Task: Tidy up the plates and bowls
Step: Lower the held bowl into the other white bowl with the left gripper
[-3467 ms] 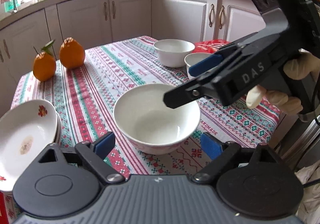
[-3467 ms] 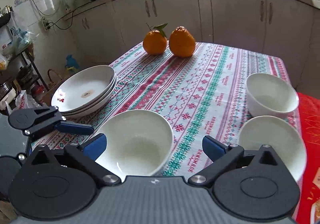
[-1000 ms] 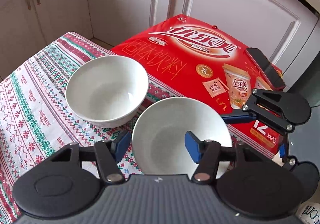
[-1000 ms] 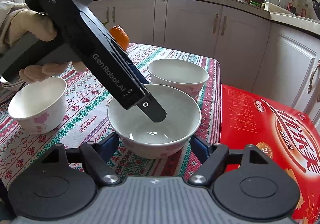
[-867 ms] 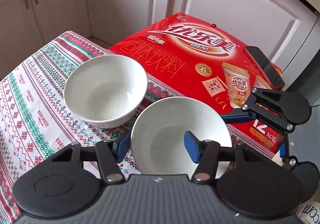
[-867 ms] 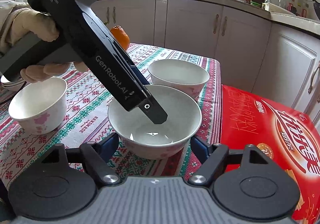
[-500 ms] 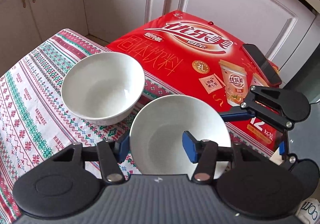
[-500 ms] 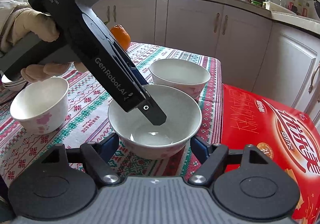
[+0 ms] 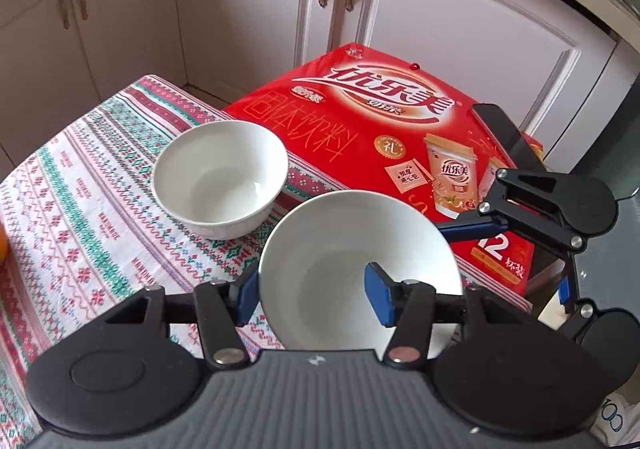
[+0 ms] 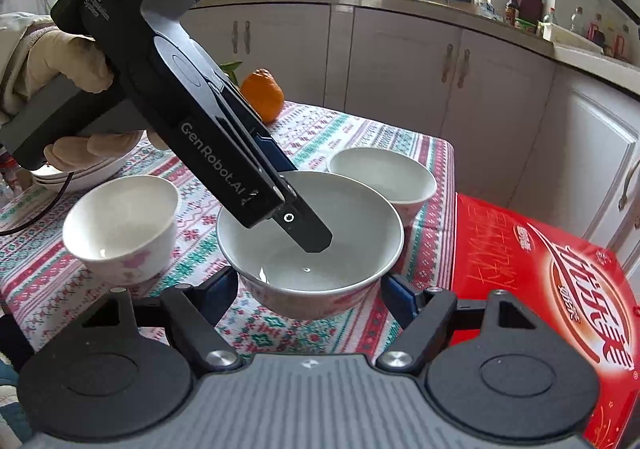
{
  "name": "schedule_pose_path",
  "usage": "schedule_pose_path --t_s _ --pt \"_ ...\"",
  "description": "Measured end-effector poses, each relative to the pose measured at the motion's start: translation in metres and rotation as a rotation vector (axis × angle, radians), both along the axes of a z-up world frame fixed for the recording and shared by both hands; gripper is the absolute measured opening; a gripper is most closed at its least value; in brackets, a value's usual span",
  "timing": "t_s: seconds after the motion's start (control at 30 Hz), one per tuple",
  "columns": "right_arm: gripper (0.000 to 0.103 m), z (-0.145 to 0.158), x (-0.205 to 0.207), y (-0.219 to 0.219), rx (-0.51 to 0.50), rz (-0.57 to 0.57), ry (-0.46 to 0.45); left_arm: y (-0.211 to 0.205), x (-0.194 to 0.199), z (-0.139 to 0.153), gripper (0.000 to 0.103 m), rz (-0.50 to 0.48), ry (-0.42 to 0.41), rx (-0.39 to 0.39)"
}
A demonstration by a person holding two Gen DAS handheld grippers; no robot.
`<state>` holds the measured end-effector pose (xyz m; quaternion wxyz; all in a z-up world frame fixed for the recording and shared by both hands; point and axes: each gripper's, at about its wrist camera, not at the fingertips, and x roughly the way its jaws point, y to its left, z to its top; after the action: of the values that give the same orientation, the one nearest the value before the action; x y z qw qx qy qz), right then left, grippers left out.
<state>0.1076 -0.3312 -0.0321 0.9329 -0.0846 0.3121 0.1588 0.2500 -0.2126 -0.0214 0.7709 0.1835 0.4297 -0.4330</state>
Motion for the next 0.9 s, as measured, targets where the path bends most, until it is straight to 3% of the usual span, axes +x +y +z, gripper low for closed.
schedule_pose_path --t_s 0.43,0.9 --pt "0.082 0.026 -0.018 0.039 -0.003 0.105 -0.047 0.056 -0.029 0.032 0.054 0.090 -0.065 -0.027" --pt "0.082 0.030 -0.016 0.088 0.015 0.211 -0.025 0.116 -0.049 0.040 0.054 0.200 -0.091 -0.049"
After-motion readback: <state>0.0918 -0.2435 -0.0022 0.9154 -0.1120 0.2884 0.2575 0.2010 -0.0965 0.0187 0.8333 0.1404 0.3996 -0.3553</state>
